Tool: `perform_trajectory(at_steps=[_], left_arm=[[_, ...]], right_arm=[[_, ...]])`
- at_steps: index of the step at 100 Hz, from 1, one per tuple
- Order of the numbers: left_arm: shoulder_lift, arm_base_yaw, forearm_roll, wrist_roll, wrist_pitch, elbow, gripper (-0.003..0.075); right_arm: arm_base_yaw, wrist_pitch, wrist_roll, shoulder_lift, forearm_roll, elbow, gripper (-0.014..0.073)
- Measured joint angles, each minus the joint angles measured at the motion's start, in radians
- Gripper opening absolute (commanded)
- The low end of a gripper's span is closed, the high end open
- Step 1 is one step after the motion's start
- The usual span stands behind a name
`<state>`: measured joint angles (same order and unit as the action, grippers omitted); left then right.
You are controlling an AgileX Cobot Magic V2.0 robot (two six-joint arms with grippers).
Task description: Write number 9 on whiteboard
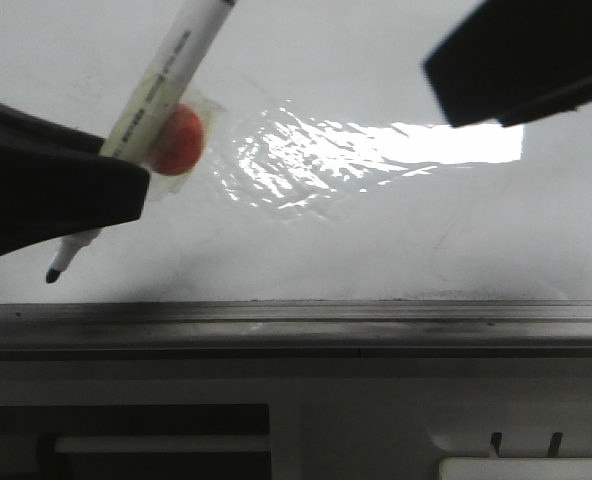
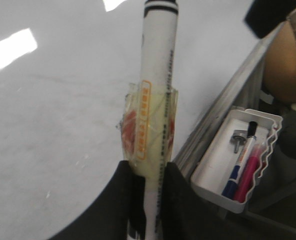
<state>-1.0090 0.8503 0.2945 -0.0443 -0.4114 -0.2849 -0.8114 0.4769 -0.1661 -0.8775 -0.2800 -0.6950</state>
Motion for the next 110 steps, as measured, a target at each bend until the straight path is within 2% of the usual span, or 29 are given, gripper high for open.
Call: perform_trajectory(at_steps=[11,33,40,55,60,69,77,82,97,110], left_arm=[[0.000,0.027,0.072,0.000,0.000,-0.009,-0.0020],[0.002,0.031,0.131,0.006,0.000,-0.009,-0.0020],[0.002,0.033,0.131,0.006,0.000,-0.009,-0.0020],[0.002,0.033,0.133,0.006,-0.007,-0.009,-0.0011],[0.002,0.033,0.134,0.006,-0.013,-0.009,0.0030],[0.000,0.033,0.135,0.008,-0.009,-0.009,0.0177],[0.000,0.033,0.130,0.008,-0.019,-0.009,0.0314],[0.000,0.033,0.116,0.008,-0.023,-0.009,0.0356],[0.023,0.033,0.068,0.008,0.006,-0.009,0.0349],[0.119,0.033,-0.011,0.008,0.080,-0.009,0.0349]], right_arm=[[-0.048,-0.004,-0.002,-0.061,-0.007,-0.062,0.0356],[-0.052,0.005,-0.002,-0.169,-0.050,-0.156,0.0345],[-0.052,0.009,-0.002,-0.198,-0.069,-0.176,0.0284],[-0.052,0.046,-0.004,-0.253,-0.095,-0.209,0.0071],[-0.052,0.060,-0.004,-0.269,-0.100,-0.216,0.0015],[-0.056,0.062,-0.004,-0.282,-0.112,-0.223,-0.0073],[-0.056,0.060,-0.004,-0.284,-0.112,-0.224,-0.0076],[-0.056,0.060,-0.004,-0.284,-0.112,-0.224,-0.0076],[-0.056,0.060,-0.004,-0.280,-0.078,-0.224,-0.0074],[-0.027,0.031,-0.004,-0.229,-0.045,-0.224,-0.0059]])
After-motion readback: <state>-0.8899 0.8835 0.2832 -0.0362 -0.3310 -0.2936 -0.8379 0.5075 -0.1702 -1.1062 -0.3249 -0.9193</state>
